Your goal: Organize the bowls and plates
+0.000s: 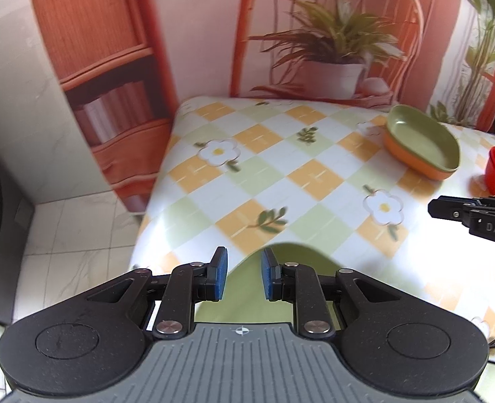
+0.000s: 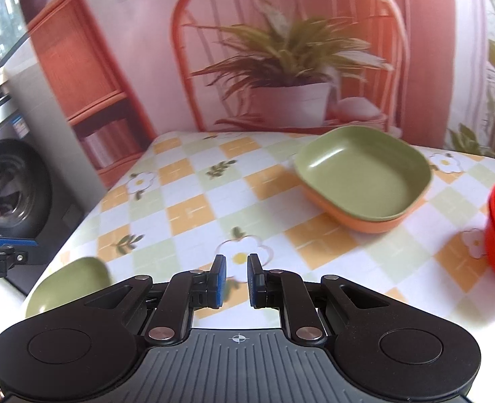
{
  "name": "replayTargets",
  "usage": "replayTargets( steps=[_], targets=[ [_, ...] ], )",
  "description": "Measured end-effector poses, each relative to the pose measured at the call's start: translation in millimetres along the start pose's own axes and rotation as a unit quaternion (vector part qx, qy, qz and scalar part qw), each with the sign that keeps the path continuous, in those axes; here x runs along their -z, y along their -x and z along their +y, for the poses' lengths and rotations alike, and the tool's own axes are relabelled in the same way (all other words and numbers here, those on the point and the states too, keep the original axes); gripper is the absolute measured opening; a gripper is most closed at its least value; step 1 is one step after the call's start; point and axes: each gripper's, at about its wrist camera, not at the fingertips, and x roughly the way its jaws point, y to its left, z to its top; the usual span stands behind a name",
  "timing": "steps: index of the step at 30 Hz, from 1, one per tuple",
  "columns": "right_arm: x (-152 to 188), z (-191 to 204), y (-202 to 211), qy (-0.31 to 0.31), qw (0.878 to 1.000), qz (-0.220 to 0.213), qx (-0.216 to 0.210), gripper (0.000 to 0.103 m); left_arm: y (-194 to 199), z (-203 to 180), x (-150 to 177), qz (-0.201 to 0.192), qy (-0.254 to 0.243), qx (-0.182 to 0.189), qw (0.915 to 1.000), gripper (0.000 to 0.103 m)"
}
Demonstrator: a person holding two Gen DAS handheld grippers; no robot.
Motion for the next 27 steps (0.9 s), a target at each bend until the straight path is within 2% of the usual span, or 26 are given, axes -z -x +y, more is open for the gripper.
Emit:
replayTargets(
  steps=[7,27],
  targets=[
    [6,23,-5,0.036,0.999,0.022,-0.030,0.013,-2,15,16,0.019,0.009,-0.001,0.9998,0.023],
    [19,64,-14,0.076,0.993,0.064,-0.070,0.013,-6,29,38,0.054,0.019,0.004,0.9983,0.028]
  ],
)
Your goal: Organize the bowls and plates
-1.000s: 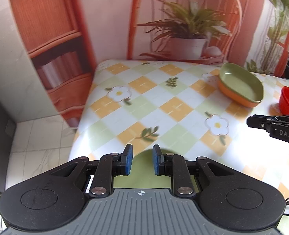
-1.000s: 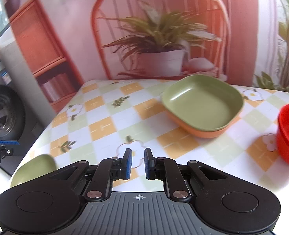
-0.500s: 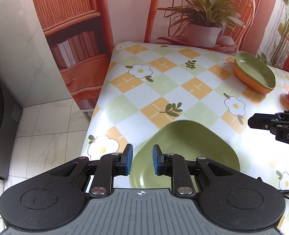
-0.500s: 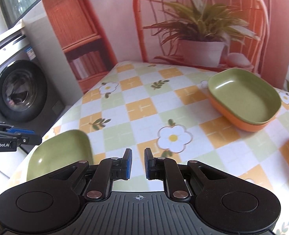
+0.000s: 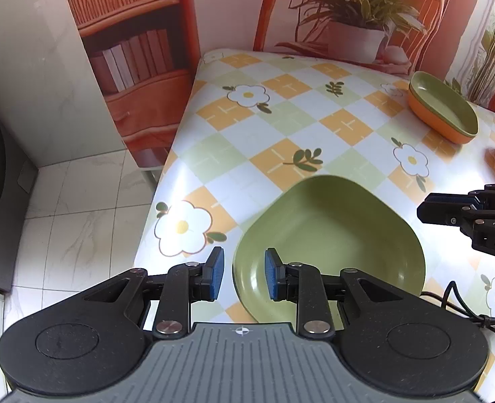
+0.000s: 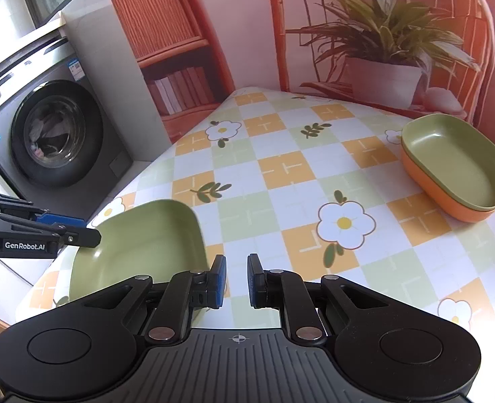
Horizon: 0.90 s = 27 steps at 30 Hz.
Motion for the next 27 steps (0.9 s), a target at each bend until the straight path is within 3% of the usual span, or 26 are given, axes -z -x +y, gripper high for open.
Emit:
replayTargets(
  steps=[11,27],
  targets=[
    [2,5,-3,0.001,1.000,0.009,-0.012,0.013,-10,1,10,0.021,0.012,0.006,0.9997,0.028],
    [14,10,-9,0.002,0.999,0.042,-0.024,0.013,-11,-3,13,0.019,0.029,0.017,0.9992,0.028]
  ],
)
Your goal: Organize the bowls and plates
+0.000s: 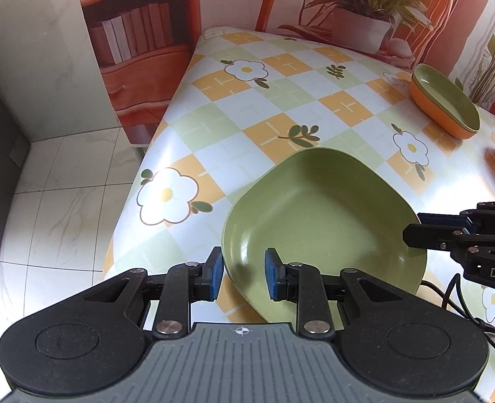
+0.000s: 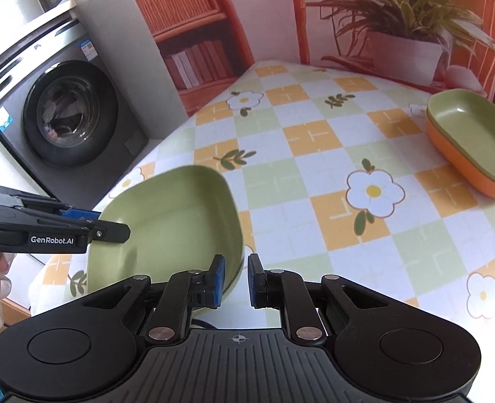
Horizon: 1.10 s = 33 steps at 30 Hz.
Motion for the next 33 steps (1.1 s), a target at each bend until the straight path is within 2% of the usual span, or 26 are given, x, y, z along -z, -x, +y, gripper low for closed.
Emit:
replayTargets(
  steps=[16,33],
  targets=[
    [1,-27,14,-0.048,0.998,-0.022,0.021,0.011,-6,-26,-10,-0.011,0.001,0.013,0.9999,0.028],
    [1,-79,38,-0.129,0.988,-0.068,0.049,0.011,-10,-74,-31,-0.034,-0.022,0.042,0.9983,0.028]
  ],
)
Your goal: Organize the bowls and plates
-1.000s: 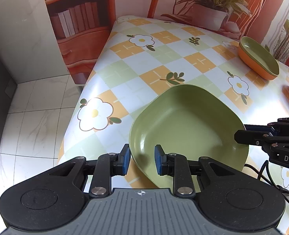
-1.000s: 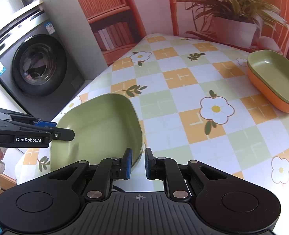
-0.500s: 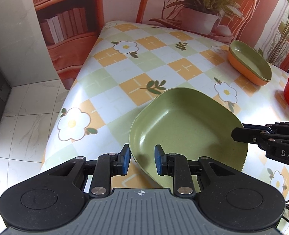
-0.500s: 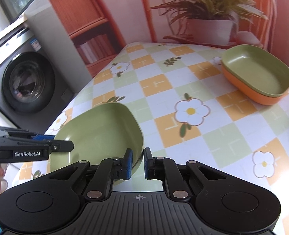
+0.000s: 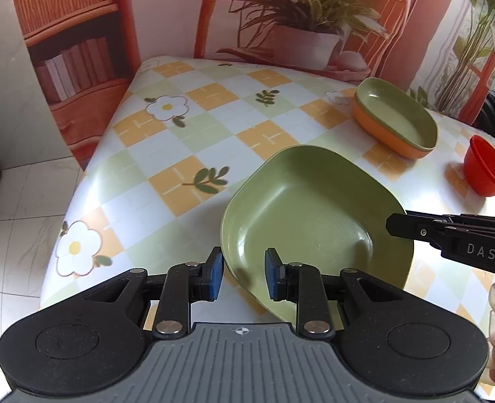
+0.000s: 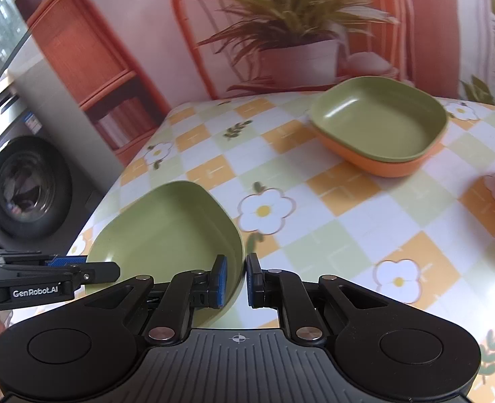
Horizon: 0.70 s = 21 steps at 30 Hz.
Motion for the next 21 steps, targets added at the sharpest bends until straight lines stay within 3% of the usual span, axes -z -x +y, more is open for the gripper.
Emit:
replayTargets(
  steps=[21],
  targets=[
    [-11,-58,24,-0.080,0.995,-0.055,0.030,0.011,-16,-56,-28,-0.008,-0.037,0.038,0.9986,0.028]
  ],
)
